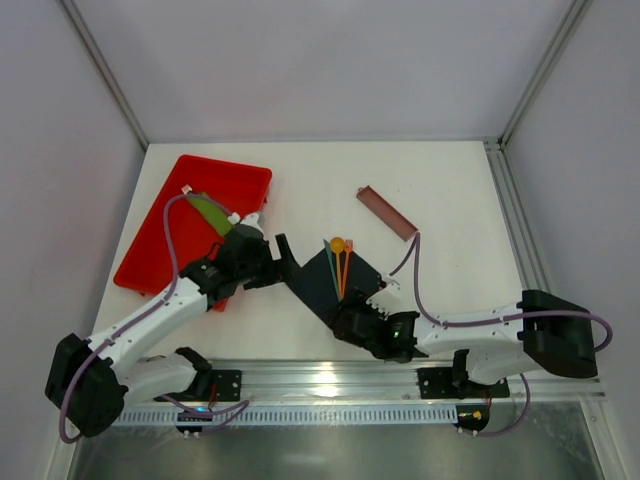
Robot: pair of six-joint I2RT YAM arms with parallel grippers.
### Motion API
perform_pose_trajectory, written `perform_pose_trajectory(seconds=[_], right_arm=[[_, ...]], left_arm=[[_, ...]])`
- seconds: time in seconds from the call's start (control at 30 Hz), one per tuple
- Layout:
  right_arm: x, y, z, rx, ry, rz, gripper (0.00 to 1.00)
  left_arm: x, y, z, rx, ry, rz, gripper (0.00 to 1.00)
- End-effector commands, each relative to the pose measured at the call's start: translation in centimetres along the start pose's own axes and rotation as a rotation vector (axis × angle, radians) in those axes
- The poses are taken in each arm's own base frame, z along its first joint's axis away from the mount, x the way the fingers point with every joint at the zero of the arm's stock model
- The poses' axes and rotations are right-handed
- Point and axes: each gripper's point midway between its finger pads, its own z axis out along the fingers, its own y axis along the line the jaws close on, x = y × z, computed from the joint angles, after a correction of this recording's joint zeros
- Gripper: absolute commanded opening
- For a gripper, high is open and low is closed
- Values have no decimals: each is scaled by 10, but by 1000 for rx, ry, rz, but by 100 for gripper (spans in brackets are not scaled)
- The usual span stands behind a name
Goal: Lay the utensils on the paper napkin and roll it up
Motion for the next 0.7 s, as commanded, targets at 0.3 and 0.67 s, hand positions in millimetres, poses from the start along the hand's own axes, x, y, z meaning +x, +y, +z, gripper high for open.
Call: perform_pose_trajectory(seconds=[0.3,0.67], right_arm=[[13,-6,2,114,35,129,69],[15,-13,20,107,-22,147,70]], left_arm=[[-18,-11,-11,18,-59,18,95],[-27,-10,-21,9,-102,28,95]])
